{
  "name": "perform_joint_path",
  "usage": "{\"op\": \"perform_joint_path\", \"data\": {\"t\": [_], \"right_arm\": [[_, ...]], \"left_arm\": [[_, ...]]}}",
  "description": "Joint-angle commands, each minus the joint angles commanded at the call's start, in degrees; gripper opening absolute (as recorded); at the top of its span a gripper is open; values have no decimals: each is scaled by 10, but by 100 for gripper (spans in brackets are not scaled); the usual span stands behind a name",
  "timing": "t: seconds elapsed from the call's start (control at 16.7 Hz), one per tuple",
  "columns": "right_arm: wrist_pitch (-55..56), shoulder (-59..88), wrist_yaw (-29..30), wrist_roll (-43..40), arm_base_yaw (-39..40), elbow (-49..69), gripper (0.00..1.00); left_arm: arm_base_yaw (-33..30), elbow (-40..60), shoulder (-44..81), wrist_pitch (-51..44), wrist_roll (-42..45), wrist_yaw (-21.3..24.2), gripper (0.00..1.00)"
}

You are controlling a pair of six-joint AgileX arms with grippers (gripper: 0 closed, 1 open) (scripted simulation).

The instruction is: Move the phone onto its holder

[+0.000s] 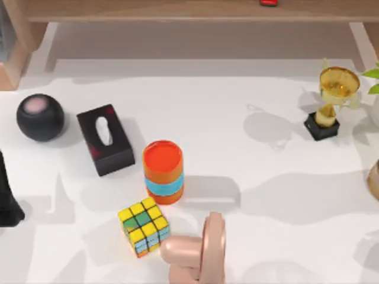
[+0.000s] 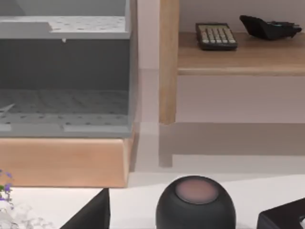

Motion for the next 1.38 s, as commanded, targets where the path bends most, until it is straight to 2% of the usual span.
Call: {"op": "perform_joint_path", "data": {"t": [0.3, 0.6, 1.38], "right_arm": [[51, 78, 27, 14, 10, 20, 0], [55, 88, 31, 16, 13, 23, 0], [55, 88, 31, 16, 13, 23, 98]], "left_arm": [[0, 0, 0, 0, 0, 0, 100], [0, 0, 0, 0, 0, 0, 100], [0, 0, 0, 0, 0, 0, 100]]}}
